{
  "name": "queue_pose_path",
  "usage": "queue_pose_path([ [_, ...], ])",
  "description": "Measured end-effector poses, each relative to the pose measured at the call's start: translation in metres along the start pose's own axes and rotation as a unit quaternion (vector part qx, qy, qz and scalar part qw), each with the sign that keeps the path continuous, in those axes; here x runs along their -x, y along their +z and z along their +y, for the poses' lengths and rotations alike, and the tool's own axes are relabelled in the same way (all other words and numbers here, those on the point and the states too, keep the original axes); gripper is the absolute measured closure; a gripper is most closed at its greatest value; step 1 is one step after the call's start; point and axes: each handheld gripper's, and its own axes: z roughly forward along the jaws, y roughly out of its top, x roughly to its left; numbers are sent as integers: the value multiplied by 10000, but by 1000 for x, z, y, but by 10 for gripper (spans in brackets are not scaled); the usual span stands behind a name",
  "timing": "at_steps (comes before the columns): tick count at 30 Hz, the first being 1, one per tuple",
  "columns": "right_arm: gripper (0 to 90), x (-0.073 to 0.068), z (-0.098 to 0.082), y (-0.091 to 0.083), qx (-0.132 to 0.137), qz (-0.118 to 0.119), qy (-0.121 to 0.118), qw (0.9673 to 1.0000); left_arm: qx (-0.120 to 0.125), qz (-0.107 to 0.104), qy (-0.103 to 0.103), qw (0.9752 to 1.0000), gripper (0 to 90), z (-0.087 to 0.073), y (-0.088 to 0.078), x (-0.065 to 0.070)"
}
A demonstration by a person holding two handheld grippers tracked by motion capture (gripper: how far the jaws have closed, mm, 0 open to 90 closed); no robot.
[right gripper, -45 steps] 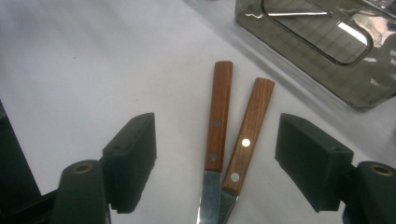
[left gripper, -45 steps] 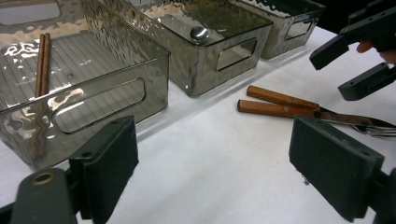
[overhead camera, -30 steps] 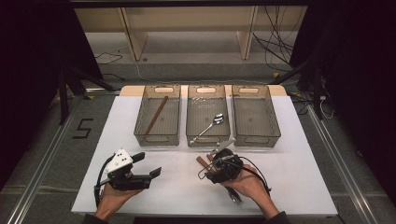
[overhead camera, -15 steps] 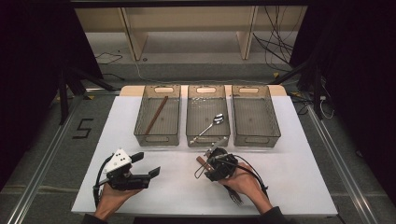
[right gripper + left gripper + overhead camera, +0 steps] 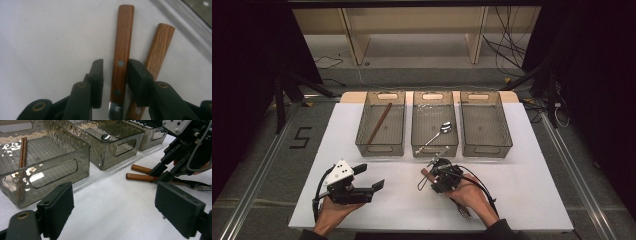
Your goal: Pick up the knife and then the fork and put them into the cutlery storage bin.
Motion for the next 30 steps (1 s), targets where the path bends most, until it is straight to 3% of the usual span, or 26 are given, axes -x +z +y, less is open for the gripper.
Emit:
queue_pose_path([
  [23, 767, -7, 4, 1, -212, -235, -59, 9995, -14, -15, 13, 10000, 152, 0, 1, 1],
  [30, 770, -8, 2, -2, -186, -75, -91, 9998, -32, -12, 37, 10000, 152, 0, 1, 1],
])
